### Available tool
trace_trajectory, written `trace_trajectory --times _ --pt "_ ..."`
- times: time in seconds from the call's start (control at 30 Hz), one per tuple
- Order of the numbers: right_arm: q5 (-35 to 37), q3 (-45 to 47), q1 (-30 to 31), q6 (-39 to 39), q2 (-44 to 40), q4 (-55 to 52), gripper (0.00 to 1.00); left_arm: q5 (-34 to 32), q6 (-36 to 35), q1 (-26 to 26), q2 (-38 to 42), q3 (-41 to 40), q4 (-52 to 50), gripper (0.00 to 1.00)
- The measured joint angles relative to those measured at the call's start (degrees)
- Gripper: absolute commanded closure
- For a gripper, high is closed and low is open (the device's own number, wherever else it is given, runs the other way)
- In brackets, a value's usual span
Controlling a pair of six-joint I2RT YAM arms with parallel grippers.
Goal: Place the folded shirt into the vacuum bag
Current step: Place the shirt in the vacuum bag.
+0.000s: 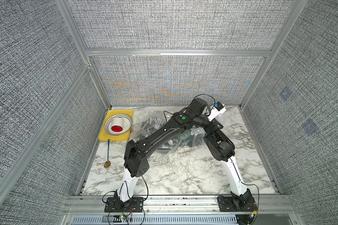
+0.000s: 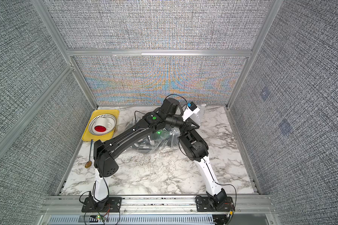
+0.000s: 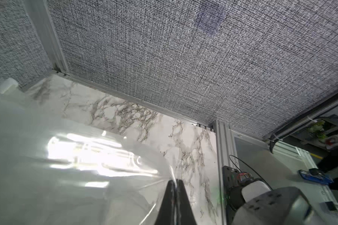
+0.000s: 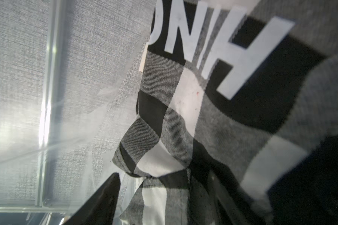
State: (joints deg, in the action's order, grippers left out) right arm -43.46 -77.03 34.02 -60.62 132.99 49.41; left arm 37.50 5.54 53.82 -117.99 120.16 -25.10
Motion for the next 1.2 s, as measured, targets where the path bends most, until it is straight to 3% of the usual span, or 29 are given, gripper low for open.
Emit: trace_trajectory --times 0.2,0.3,0.4,1.03,1.2 --pt "1.2 5.57 -1.07 5.31 -7.91 -7.23 0.2 1.46 -0.17 -0.04 2.54 -2.16 -2.47 1.0" --pt "1.79 7.93 -1.53 7.3 -9.44 -10.19 0.38 1.64 -0.15 -0.74 3.23 -2.93 -3.82 1.0" --pt "2.58 10.47 -2.49 7.26 -10.45 -11.98 0.45 1.64 -0.09 -1.36 3.67 -3.17 -5.29 1.0" --pt "3.63 24.57 -9.81 10.86 -25.75 -18.51 0.52 1.9 -0.13 -1.79 4.59 -3.15 -6.73 1.0" --pt "3.58 26.75 -12.04 11.85 -28.57 -19.56 0.61 2.19 0.35 -1.79 4.31 -2.82 -6.67 1.0"
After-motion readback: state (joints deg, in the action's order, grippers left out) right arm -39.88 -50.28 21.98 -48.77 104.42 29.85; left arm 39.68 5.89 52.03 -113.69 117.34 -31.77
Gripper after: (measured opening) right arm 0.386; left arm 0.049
